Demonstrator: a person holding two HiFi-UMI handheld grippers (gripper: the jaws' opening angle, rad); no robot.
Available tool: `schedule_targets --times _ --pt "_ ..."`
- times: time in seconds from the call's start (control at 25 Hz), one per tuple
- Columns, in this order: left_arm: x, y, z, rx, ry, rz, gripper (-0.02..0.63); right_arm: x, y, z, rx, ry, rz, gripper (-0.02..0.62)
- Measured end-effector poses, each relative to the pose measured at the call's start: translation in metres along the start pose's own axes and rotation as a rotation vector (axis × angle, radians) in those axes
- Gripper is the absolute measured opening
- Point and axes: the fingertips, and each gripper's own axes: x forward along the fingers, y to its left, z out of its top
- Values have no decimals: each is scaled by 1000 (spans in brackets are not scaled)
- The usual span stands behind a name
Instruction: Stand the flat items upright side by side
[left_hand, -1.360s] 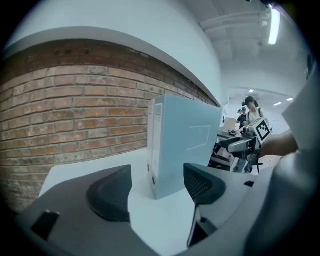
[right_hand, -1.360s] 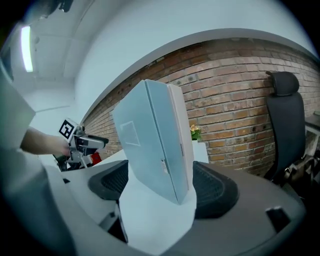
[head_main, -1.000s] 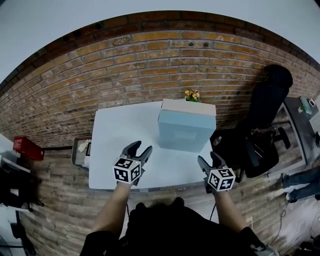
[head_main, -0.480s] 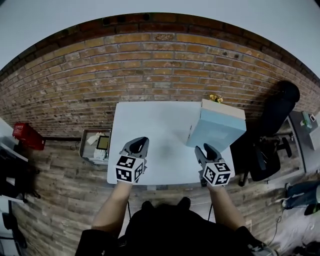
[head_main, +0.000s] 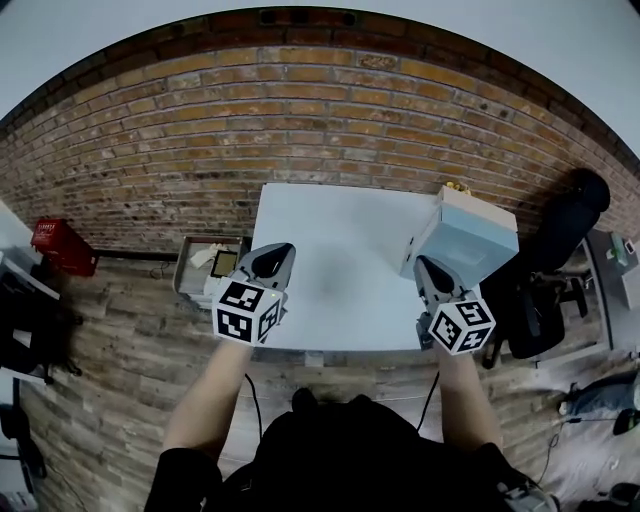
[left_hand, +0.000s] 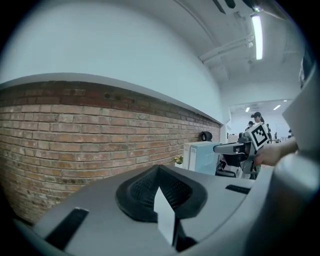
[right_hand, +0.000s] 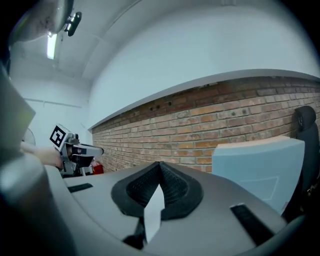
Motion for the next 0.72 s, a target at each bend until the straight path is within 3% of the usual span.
schedule_targets --times 0.12,0.28,0.44,0.72 --pt "-5 7 23 -61 -55 10 17 2 -2 31 -42 -51 9 15" --pt "-4 -2 41 -52 -107 33 15 -7 0 55 -109 -91 14 15" --pt "12 -12 34 -72 -114 49 15 -24 -4 43 -183 -47 25 15" --pt "35 -28 23 -65 -79 65 15 -50 -40 10 -96 -6 -5 15"
